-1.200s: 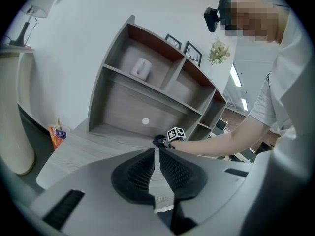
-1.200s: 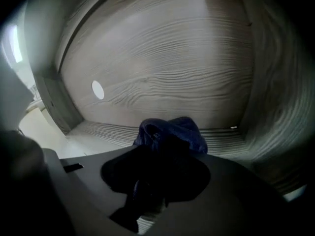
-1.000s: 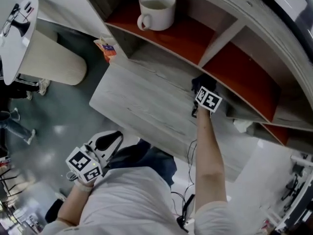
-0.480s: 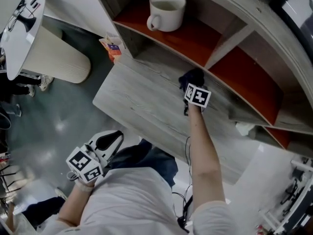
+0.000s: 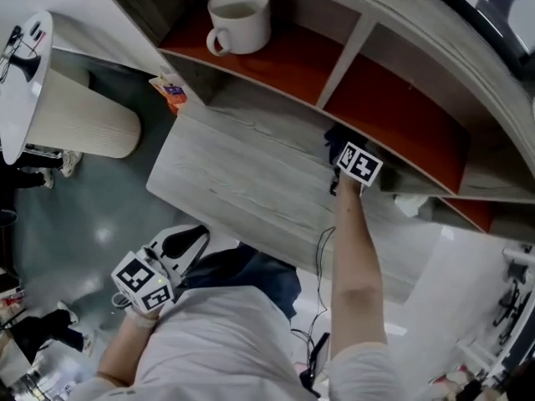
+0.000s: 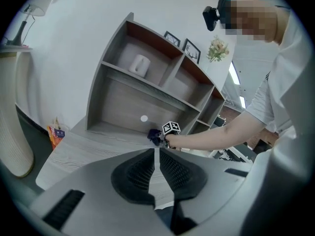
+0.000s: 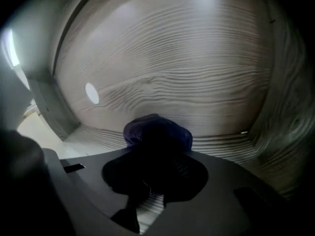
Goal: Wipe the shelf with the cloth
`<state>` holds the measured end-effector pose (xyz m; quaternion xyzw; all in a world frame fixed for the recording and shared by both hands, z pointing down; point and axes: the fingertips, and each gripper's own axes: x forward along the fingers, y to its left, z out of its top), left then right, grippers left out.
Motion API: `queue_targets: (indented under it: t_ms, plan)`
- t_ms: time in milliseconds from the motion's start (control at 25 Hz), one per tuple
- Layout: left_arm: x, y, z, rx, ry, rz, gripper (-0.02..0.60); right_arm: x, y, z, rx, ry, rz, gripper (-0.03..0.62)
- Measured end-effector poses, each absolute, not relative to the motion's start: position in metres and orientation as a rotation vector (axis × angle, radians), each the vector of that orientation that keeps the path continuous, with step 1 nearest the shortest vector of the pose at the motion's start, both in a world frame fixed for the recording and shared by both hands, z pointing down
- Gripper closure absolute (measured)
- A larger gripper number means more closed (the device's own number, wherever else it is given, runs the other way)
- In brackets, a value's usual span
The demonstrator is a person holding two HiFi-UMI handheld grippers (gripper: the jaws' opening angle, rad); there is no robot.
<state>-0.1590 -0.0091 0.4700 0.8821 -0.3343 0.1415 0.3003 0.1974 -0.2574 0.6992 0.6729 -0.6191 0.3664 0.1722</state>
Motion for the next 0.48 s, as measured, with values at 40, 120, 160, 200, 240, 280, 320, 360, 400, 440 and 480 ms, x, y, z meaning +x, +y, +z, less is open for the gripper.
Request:
queue_targets:
  t_ms: [40, 120, 160, 200, 240, 280, 320, 360, 400, 440, 480]
  plan:
    - [-0.157, -0.011, 0.47, 2.346, -0.873, 0.382, 0.54, 0.211, -0.253, 0.699, 1.949, -1.728, 1.055, 0.483]
    - [-0.153, -0.014, 0.471, 2.357, -0.844, 0.392, 0.54, 0.238, -0.243, 0.699, 2.032, -1.668, 1.085, 0.488]
    - [-0.151, -0.017, 0.471, 2.364, -0.828, 0.397, 0.54, 0.249, -0.237, 0.699, 2.068, -1.637, 1.09, 0.488]
    - [-0.15, -0.019, 0.471, 2.372, -0.811, 0.403, 0.54, 0.259, -0.232, 0.699, 2.097, -1.608, 1.087, 0.488]
    - [-0.147, -0.02, 0.471, 2.379, -0.795, 0.408, 0.539, 0.268, -0.227, 0.699, 2.121, -1.581, 1.082, 0.489]
    - [-0.145, -0.021, 0.471, 2.384, -0.78, 0.413, 0.54, 0.277, -0.223, 0.699, 2.144, -1.554, 1.079, 0.488]
    - [-0.143, -0.022, 0.472, 2.389, -0.768, 0.417, 0.539, 0.284, -0.219, 0.699, 2.169, -1.528, 1.082, 0.489]
    - [-0.142, -0.022, 0.472, 2.393, -0.757, 0.42, 0.54, 0.29, -0.215, 0.699, 2.193, -1.505, 1.089, 0.488]
    - [-0.14, -0.023, 0.472, 2.396, -0.748, 0.423, 0.54, 0.295, -0.211, 0.698, 2.212, -1.487, 1.096, 0.488]
    - [-0.14, -0.023, 0.472, 2.399, -0.74, 0.426, 0.54, 0.298, -0.207, 0.698, 2.223, -1.474, 1.099, 0.489]
    - [-0.14, -0.024, 0.472, 2.402, -0.732, 0.428, 0.54, 0.298, -0.203, 0.699, 2.226, -1.466, 1.094, 0.493]
